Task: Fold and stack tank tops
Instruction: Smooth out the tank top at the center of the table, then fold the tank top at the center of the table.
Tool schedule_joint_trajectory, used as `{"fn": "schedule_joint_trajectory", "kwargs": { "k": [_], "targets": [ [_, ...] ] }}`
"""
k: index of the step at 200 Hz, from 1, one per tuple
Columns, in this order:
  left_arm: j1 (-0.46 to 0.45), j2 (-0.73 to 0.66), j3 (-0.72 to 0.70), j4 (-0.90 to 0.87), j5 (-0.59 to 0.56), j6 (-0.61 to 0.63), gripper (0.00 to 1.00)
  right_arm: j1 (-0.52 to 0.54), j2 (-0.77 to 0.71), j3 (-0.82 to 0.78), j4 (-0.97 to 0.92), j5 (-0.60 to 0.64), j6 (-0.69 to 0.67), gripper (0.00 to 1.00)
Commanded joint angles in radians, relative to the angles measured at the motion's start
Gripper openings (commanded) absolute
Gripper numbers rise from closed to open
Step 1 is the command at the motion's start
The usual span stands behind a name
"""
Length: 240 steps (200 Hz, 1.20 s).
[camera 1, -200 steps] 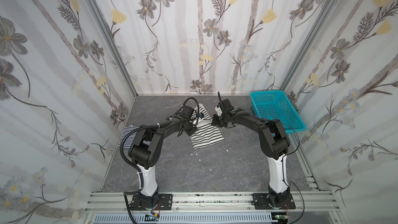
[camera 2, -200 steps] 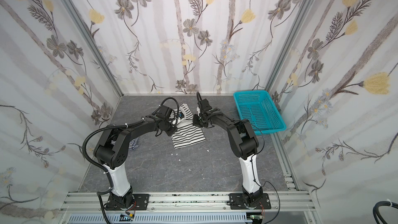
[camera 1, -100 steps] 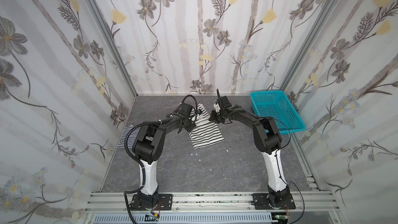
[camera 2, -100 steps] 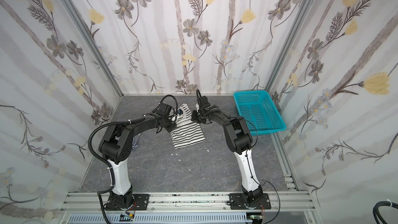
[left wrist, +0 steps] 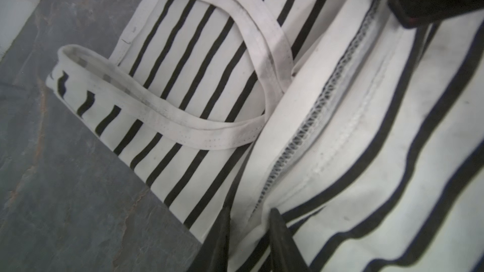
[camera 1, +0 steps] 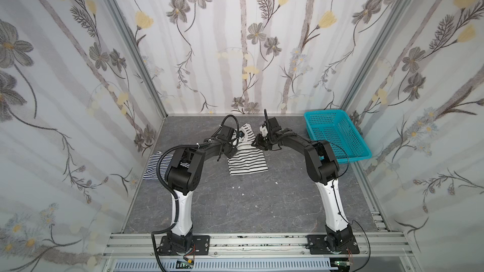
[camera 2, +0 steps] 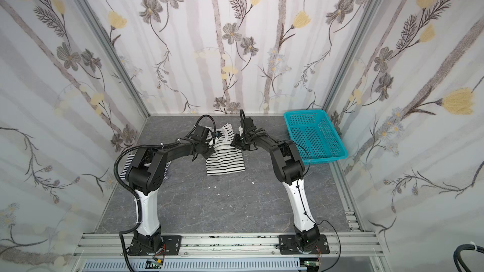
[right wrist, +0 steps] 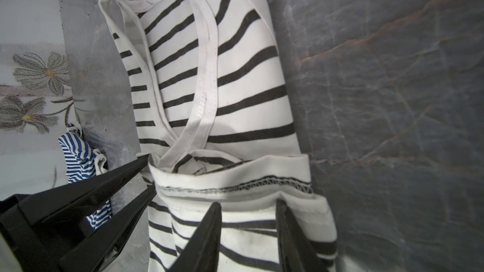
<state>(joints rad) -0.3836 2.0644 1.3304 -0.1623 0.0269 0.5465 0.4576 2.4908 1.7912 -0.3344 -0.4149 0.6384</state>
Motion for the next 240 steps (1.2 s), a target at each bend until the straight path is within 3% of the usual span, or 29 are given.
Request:
{"fn": "schedule_joint_trajectory", "kwargs": {
  "k": [1,17,36,80,118,144,199,240],
  "targets": [
    [0.001,0.001,-0.024,-0.088,-0.052,0.009,0.38,-0.004,-0.036,0.000,0.008,0.013,-0.009,0.40],
    [-0.002,-0.048,-0.030,-0.086,-0.028,-0.007,0.49,-0.003,-0.085,-0.017,0.026,-0.017,-0.027,0.42],
    [-0.001,-0.124,-0.048,-0.079,0.007,-0.029,0.55,0.002,-0.186,-0.115,0.106,-0.050,-0.017,0.47],
    [-0.026,-0.288,-0.140,-0.077,0.029,-0.017,0.59,0.012,-0.427,-0.435,0.193,-0.019,0.035,0.57],
    [-0.101,-0.442,-0.324,-0.066,0.029,0.026,0.59,0.025,-0.612,-0.794,0.349,-0.006,0.120,0.64],
    [-0.167,-0.544,-0.455,-0.025,-0.007,0.046,0.61,0.039,-0.705,-0.947,0.439,-0.010,0.177,0.66],
    [-0.230,-0.567,-0.568,0.045,-0.084,0.107,0.65,0.082,-0.719,-1.086,0.573,0.017,0.308,0.64],
    [-0.229,-0.529,-0.563,0.056,-0.039,0.145,0.66,0.092,-0.693,-1.113,0.653,0.061,0.400,0.59]
  ]
}}
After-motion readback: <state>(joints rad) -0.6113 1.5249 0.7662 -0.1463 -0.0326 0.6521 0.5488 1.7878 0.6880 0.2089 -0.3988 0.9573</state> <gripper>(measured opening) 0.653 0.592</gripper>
